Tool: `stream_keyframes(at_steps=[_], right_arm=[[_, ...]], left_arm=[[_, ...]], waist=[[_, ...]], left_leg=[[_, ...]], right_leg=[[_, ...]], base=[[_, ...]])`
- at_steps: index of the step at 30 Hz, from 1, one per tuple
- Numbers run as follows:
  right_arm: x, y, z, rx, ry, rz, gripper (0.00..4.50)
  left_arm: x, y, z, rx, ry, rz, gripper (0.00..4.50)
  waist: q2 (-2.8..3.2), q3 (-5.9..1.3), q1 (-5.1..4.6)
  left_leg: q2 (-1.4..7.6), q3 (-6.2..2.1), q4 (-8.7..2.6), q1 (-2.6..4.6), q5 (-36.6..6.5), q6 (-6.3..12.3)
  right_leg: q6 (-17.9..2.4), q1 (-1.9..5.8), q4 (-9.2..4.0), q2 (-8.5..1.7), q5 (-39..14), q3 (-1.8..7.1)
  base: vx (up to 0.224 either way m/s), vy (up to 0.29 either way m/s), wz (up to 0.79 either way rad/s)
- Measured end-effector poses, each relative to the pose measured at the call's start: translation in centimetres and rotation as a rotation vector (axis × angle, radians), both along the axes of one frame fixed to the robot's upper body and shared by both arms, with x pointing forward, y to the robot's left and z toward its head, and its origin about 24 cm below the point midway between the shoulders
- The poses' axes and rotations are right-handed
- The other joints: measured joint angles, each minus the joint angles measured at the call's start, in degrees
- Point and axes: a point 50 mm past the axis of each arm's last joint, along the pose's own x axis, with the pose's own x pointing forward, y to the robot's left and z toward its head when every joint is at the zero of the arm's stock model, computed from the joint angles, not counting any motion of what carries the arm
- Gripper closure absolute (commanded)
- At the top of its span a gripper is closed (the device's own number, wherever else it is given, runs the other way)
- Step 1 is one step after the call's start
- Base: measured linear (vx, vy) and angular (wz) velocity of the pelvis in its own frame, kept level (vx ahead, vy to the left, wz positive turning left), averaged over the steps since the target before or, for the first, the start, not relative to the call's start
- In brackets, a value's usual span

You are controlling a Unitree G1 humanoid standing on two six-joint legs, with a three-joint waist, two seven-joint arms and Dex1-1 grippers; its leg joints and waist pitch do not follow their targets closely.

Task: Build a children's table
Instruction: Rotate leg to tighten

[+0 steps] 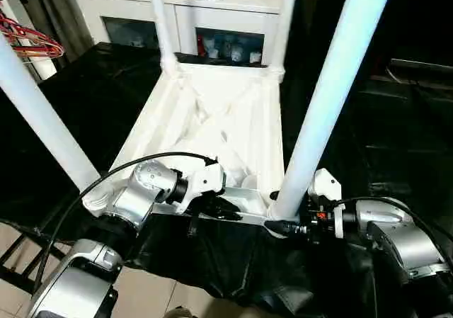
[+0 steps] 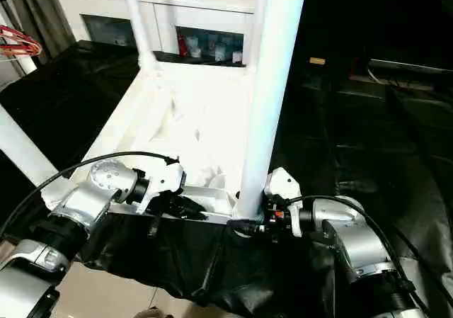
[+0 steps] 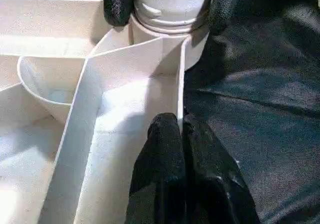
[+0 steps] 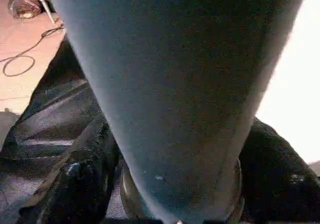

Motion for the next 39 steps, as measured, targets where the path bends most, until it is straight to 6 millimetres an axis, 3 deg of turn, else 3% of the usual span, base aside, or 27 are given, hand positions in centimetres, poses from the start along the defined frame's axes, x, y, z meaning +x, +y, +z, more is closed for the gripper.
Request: stream_keyframes(at_steps=[7,10,17,21,24,25,26,28,33,39], right_arm=[[0.0,0.1,-0.1,0.012,0.012,-0.012,1.87],[0.5,0.6,-0.5,0.053,0.013,-0.100,1.89],[2.8,1.2,-1.3,0.071,-0.047,-0.429,1.90],[4.6,2.8,-1.6,0.068,-0.072,-0.629,1.90],[5.4,3.6,-1.7,0.067,-0.081,-0.732,1.90],[5.6,3.8,-1.8,0.071,-0.086,-0.761,1.55],[5.6,3.8,-1.8,0.077,-0.088,-0.778,1.55],[5.7,3.8,-1.8,0.081,-0.095,-0.787,1.18],[5.6,3.7,-1.7,0.067,-0.115,-0.745,0.84],[4.1,2.6,-1.4,0.059,-0.131,-0.528,0.84]], left_arm=[[0.0,0.1,0.0,-0.002,0.006,0.001,4.50],[0.3,0.4,-0.1,-0.003,-0.007,0.051,4.50],[1.1,-0.8,-0.6,-0.032,-0.052,0.252,4.50],[1.4,-1.4,-1.0,-0.052,-0.086,0.371,4.50],[1.5,-1.9,-1.2,-0.051,-0.112,0.422,4.50],[1.6,-2.1,-1.2,-0.051,-0.118,0.436,4.50],[1.6,-2.2,-1.2,-0.052,-0.121,0.443,4.50],[1.6,-2.4,-1.1,-0.052,-0.121,0.443,4.50],[1.4,-2.6,-1.0,-0.058,-0.119,0.417,4.50],[0.8,-1.6,-0.8,-0.063,-0.076,0.327,4.50]], waist=[[0.00,0.00,0.03],[0.00,0.00,-0.20],[-0.08,0.05,-2.41],[-0.12,-0.03,-3.75],[-0.05,-0.13,-4.09],[-0.04,-0.16,-4.10],[-0.03,-0.18,-4.10],[-0.03,-0.18,-4.08],[-0.01,-0.19,-3.88],[0.00,-0.18,-3.07]], left_leg=[[0.01,0.00,0.00,0.01,0.0,0.00],[0.01,-0.01,0.00,0.03,0.0,-0.02],[-0.04,-0.01,-0.03,0.17,0.0,-0.04],[-0.05,-0.03,-0.24,0.38,0.0,-0.05],[-0.07,-0.03,-0.26,0.40,0.0,-0.06],[-0.07,-0.03,-0.26,0.40,0.0,-0.06],[-0.08,-0.02,-0.26,0.39,0.0,-0.06],[-0.08,-0.02,-0.26,0.37,0.0,-0.06],[-0.09,-0.02,-0.26,0.27,0.0,-0.05],[-0.07,-0.01,-0.31,0.17,0.0,-0.03]], right_leg=[[0.0,0.00,0.02,0.00,0.0,0.00],[0.0,0.03,0.09,0.01,0.0,-0.01],[0.1,0.12,0.02,0.01,0.1,0.04],[0.1,0.18,0.05,0.03,0.1,0.03],[0.1,0.21,0.03,0.02,0.1,0.06],[0.1,0.21,0.03,0.02,0.1,0.05],[0.2,0.21,0.02,0.02,0.1,0.06],[0.2,0.21,-0.01,0.02,0.1,0.08],[0.0,0.18,-0.02,0.02,0.1,0.09],[0.0,0.13,-0.04,0.02,-0.1,0.05]], base=[[0.000,0.000,0.00],[0.000,0.000,0.00],[0.000,0.000,0.00],[0.000,0.000,0.00],[0.000,0.000,0.00],[0.000,0.000,0.00],[0.000,0.000,0.00],[0.000,0.000,0.00],[0.000,0.000,0.00],[0.000,0.000,0.00]])
